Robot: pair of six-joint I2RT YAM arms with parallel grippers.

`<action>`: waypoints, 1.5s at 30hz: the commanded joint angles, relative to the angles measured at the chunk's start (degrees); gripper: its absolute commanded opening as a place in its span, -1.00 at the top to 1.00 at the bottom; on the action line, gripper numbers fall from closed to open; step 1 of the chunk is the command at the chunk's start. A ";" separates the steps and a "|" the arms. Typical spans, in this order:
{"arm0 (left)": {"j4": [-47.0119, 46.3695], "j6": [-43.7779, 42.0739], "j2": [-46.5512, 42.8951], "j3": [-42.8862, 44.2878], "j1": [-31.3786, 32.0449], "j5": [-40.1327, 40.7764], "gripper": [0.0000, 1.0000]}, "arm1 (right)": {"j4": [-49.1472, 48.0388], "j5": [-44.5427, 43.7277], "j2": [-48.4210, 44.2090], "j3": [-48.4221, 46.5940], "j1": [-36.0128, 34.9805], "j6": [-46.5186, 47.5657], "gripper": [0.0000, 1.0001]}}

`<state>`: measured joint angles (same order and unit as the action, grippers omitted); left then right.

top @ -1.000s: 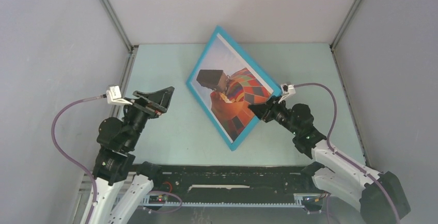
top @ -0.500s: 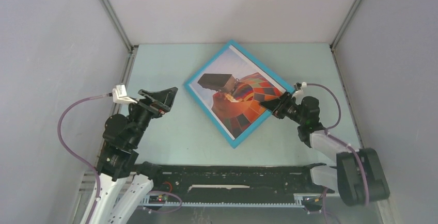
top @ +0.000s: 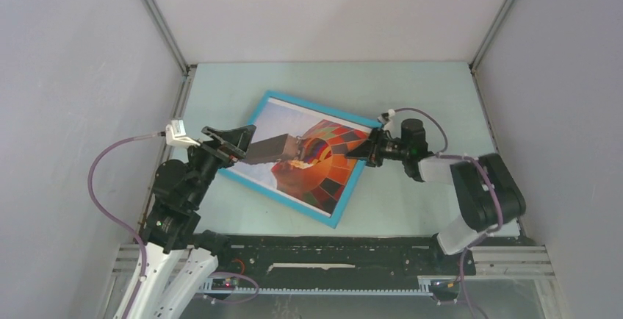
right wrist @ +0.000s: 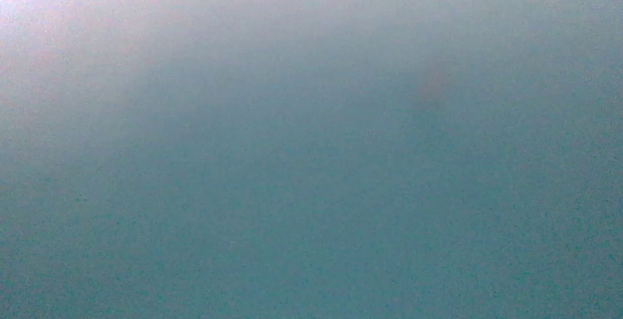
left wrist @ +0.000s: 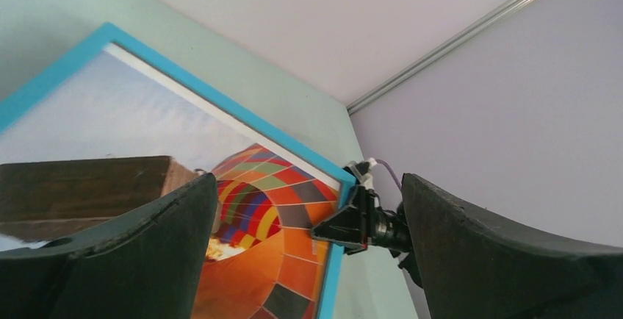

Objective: Put the photo into the frame
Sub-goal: Turn over the photo frame at the center of the board, then reset both arms

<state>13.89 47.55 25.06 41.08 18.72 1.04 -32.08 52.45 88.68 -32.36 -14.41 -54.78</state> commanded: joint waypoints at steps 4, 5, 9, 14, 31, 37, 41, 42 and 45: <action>-2.65 -0.24 0.75 -1.35 -0.20 -0.60 -1.00 | -8.04 1.87 15.69 -11.07 -11.13 -1.19 1.00; -2.64 -0.26 0.71 -1.43 -0.18 -0.60 -1.00 | -8.70 1.52 17.91 -12.65 -12.03 -1.93 1.00; -2.47 -0.26 0.18 -1.94 -0.20 -0.60 -1.00 | -9.67 -0.30 25.63 -18.15 -14.34 -5.16 1.00; -2.48 -0.40 -0.21 -2.65 -0.17 -0.60 -1.00 | -11.97 -3.49 32.96 -22.14 -16.03 -10.09 0.93; -1.64 -0.46 -1.87 -3.20 -0.16 -0.60 -1.00 | 34.96 -23.36 27.99 -31.26 -14.81 14.55 -0.48; -0.31 -1.20 -1.87 -1.83 -0.19 -0.60 -1.00 | 51.21 -37.88 21.53 -32.26 -16.39 22.70 -0.75; 1.15 -1.94 -2.72 -0.82 -0.18 -0.55 -1.00 | 58.70 -45.92 14.70 -31.35 -17.04 25.91 -0.83; 1.61 -2.09 -2.88 -0.51 -0.19 -0.37 -1.00 | 60.33 -48.12 12.50 -30.67 -17.07 26.42 -0.85; 2.95 -2.90 -3.17 0.47 -0.19 0.54 -1.00 | 64.82 -52.39 4.94 -29.41 -17.13 28.23 -0.88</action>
<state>15.44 47.05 22.72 38.79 18.72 0.91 19.81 12.36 103.02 -63.31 -31.16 -32.69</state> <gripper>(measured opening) 0.996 0.933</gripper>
